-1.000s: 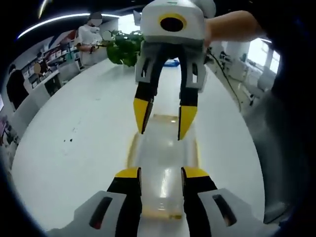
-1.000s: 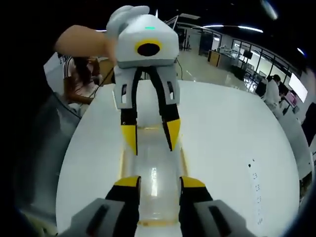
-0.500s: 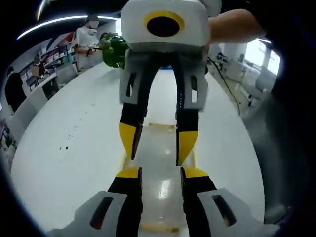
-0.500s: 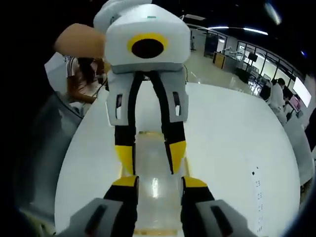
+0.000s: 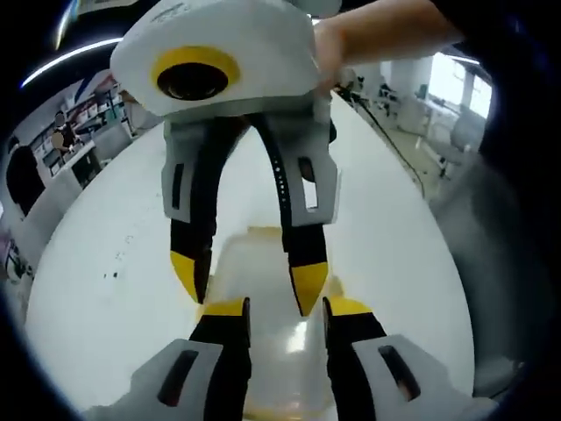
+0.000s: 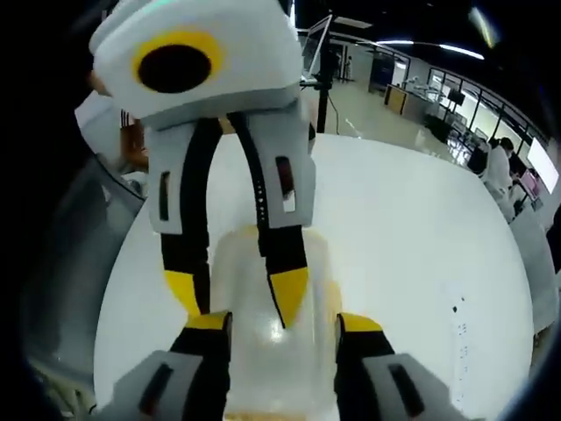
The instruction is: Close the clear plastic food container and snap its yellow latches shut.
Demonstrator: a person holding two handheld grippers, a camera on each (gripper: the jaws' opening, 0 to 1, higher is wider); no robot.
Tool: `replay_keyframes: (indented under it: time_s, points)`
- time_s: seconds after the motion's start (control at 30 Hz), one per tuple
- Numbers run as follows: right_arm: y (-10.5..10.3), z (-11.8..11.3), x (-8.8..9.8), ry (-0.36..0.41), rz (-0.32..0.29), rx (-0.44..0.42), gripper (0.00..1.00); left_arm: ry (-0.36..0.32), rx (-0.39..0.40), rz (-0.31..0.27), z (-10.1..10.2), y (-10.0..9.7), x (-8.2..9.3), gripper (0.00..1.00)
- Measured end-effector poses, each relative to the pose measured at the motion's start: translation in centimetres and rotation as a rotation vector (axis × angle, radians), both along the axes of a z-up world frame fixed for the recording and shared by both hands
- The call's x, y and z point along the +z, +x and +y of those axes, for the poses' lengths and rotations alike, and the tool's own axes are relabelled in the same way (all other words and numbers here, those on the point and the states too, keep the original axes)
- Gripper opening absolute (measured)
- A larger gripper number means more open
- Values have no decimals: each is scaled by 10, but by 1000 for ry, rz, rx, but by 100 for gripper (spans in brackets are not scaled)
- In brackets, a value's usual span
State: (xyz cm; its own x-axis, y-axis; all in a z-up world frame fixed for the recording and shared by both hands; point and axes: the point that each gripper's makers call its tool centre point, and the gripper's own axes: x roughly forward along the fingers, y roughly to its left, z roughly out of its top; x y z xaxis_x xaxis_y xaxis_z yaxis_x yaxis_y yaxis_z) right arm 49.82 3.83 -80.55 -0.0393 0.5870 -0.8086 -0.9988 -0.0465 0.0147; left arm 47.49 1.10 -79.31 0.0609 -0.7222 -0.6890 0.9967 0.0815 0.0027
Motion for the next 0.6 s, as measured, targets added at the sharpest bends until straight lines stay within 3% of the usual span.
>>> replay_keyframes:
  time_s: [0.1, 0.17, 0.37, 0.47, 0.6]
  points:
    - [2, -2, -3, -30, -12, 19, 49, -40, 9, 19, -5, -5, 6, 33]
    - [2, -1, -3, -26, 9, 10, 51, -4, 2, -2, -4, -5, -1, 33]
    - [4, -1, -7, -65, 9, 21, 55, -2, 8, -18, -3, -10, -4, 33]
    - [6, -2, -8, -78, 14, 24, 56, 41, 11, -82, 2, -10, -6, 34]
    - [9, -1, -10, -98, 24, 27, 58, 46, 24, -119, 1, -18, -4, 35]
